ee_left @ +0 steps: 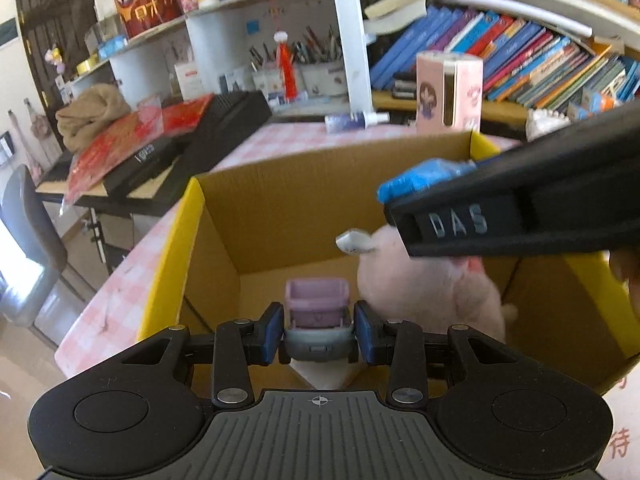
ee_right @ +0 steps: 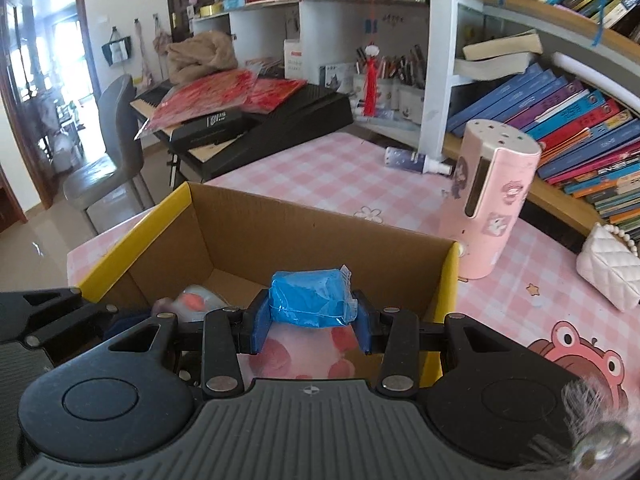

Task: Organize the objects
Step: 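Lower the purple oximeter into the box with the left tool while the right tool lowers the blue bag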

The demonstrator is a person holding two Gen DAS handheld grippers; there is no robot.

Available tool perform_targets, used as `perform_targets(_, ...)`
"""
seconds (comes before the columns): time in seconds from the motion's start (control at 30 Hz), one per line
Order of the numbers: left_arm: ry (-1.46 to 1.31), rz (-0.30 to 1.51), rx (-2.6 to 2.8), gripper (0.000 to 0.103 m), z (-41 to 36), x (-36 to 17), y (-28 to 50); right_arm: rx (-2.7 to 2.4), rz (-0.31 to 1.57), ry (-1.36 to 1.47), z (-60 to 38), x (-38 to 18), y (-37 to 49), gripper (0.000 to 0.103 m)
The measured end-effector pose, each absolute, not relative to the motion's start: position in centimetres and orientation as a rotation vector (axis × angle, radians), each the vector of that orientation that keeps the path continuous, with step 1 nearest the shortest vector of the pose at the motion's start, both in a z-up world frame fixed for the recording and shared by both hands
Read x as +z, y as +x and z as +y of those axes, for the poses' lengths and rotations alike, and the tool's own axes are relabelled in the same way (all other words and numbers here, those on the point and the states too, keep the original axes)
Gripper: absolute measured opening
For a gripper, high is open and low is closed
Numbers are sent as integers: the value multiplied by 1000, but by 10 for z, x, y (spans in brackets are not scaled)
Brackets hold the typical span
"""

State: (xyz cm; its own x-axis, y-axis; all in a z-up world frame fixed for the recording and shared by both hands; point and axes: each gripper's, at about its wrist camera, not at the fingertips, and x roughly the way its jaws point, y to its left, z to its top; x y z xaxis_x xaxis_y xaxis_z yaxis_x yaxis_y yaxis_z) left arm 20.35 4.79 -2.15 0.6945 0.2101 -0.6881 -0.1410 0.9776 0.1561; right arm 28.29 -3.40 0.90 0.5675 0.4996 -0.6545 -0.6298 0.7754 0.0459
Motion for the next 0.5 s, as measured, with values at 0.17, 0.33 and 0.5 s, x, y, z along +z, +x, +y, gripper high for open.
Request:
perform_targets(0.17, 120, 817, 181, 36, 42, -30, 206, 688, 718, -213, -29, 5, 289, 39)
perform_targets(0.33, 127, 836, 178, 36, 40, -34, 207, 701, 715, -212, -25, 7, 291, 39)
perform_targets(0.5, 136, 823, 178, 40, 38, -32, 203, 713, 722, -224, -20, 5, 293, 39)
